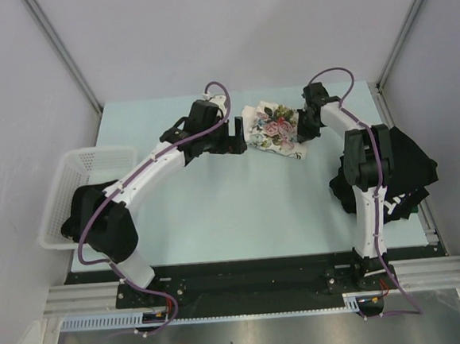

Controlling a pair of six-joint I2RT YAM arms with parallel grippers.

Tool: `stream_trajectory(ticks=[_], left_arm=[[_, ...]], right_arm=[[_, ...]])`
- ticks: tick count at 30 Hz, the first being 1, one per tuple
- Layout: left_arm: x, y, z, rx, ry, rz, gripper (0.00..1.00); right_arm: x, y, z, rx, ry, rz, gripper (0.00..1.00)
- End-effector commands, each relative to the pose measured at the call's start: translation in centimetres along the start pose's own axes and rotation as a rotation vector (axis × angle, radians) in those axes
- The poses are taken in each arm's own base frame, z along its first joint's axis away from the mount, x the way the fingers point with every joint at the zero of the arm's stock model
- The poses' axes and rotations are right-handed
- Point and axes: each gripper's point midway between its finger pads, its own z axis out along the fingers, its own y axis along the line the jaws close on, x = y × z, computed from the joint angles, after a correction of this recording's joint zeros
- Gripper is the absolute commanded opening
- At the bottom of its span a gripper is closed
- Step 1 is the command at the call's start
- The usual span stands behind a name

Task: Fold and stack the t-shirts
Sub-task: Fold the long partially folded tshirt into a neat square

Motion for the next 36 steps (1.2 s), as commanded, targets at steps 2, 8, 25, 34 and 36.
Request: stream_trajectory(ticks=[2,8,25,34,36], left_arm=[[-1.9,-1.2,-1.2,0.041,-0.064,0.011,1.0],[-1.9,-1.1,-0.1,0.035,-0.058,0.02,0.99],[-3.9,-2.1,0.2,0.066,-0.063,0.066,0.99],[-3.4,-1.8,-1.8,0.056,-0.069,0.084,0.99],[-3.3,-1.7,-2.2,0.054,-0.072,0.085,0.99]], right_arm=[[-2.4,1.1,-4.1,-0.006,-0.048,-0.01,0.0],[-5.7,3.2,-9.4,-0.021,-0.151,-0.027,0.09],[2.0,1.2,-12.4,0.035,-0.15,0.119,0.42],[2.5,1.8,-9.9,0.015,-0.164,0.217,0.64],[2.5,1.8,-9.0,0.017,-0.17,0.242,0.65]])
